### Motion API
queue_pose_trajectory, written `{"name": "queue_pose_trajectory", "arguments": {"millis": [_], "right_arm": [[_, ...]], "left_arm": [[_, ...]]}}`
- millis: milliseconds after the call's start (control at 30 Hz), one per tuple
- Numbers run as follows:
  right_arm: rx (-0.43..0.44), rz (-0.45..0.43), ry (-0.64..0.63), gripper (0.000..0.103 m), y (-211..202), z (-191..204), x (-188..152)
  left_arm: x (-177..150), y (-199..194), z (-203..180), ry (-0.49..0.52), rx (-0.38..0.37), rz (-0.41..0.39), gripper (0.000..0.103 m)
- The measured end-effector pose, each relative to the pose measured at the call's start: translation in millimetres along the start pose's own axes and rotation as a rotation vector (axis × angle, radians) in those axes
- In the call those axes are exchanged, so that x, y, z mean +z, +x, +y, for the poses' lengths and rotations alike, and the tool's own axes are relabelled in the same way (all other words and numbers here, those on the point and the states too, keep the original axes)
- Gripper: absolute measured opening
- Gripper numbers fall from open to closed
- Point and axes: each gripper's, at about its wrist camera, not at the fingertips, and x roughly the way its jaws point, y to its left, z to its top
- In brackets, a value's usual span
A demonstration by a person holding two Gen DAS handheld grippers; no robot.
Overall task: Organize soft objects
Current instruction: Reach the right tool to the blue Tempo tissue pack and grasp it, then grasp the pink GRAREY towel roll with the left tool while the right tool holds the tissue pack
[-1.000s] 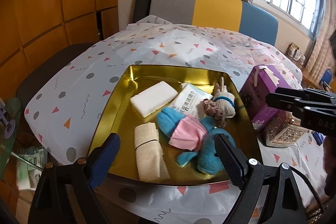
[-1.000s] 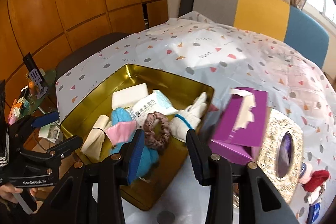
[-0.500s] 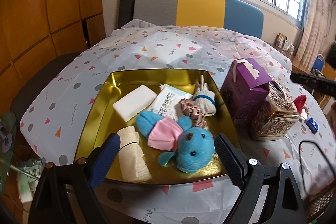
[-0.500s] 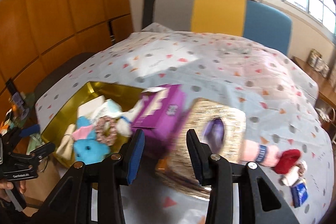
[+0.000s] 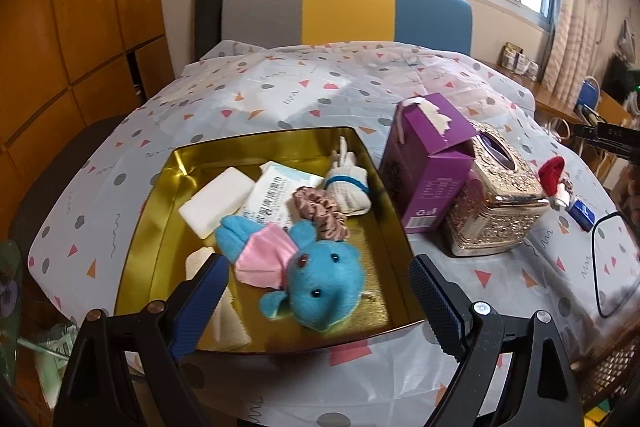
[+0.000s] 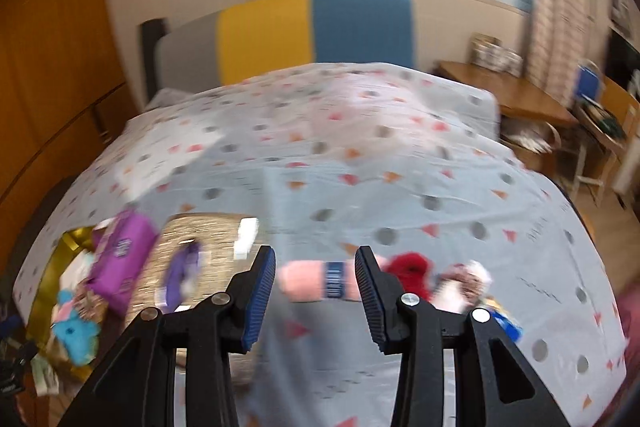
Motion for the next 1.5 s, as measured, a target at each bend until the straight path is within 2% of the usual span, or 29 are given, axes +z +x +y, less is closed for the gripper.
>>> {"name": "queue_pose_trajectory", "arguments": {"millis": [33, 133, 167, 267, 333, 367, 467, 533, 700, 900, 1067, 1300, 1400, 1500], "right_arm": [[-0.036, 0.005, 0.054, 0.042, 4.1, -23.2, -1.9], [-0.064, 0.007, 0.097, 0.042, 8.2, -41.8, -4.5], [-0.100, 0.013, 0.147, 0.042, 13.0, -64.9, -8.3], [-0.172, 0.026, 0.228, 0.042, 25.0, -102.0, -15.6], [-0.188, 0.028, 0.250, 0.042, 27.9, -109.7, -18.3], [-0.226, 0.025, 0.334, 0.042, 32.4, -136.3, -31.6], [-0.287, 0.079, 0.466, 0.042, 38.9, -166.9, -46.1], [-0.264, 0.058, 0.552, 0.042, 34.1, -182.5, -49.5], [-0.251, 0.055, 0.622, 0.042, 28.4, -194.6, -54.8], [-0.249, 0.090, 0.709, 0.042, 32.6, -208.7, -63.5], [-0.235, 0.135, 0.770, 0.042, 38.0, -217.3, -73.1], [-0.212, 0.118, 0.849, 0.042, 33.6, -228.0, -79.1], [-0.200, 0.114, 0.836, 0.042, 33.1, -226.1, -76.6], [-0.186, 0.107, 0.811, 0.042, 32.5, -222.1, -72.6]], "left_arm": [[0.2, -0.2, -2.1, 0.005, -0.002, 0.000, 0.092], [1.2, 0.0, -9.7, 0.021, -0.015, 0.004, 0.092], [2.2, 0.3, -12.2, 0.028, -0.019, 0.005, 0.092], [3.9, 0.0, -21.4, 0.052, -0.029, 0.005, 0.092], [5.6, 0.9, -27.1, 0.064, -0.037, 0.005, 0.092], [6.4, 1.6, -30.1, 0.070, -0.040, 0.008, 0.092], [7.6, 4.1, -38.9, 0.089, -0.049, 0.014, 0.092], [8.9, 6.6, -44.5, 0.094, -0.066, 0.023, 0.092], [14.0, 6.8, -62.0, 0.126, -0.132, 0.029, 0.092], [28.3, 2.2, -84.3, 0.168, -0.174, 0.010, 0.092], [45.2, 1.1, -108.7, 0.196, -0.249, 0.011, 0.092], [67.1, 2.2, -165.8, 0.315, -0.358, 0.019, 0.092], [80.3, 7.2, -197.3, 0.373, -0.401, 0.031, 0.092], [90.4, 17.1, -225.4, 0.433, -0.415, 0.048, 0.089]]}}
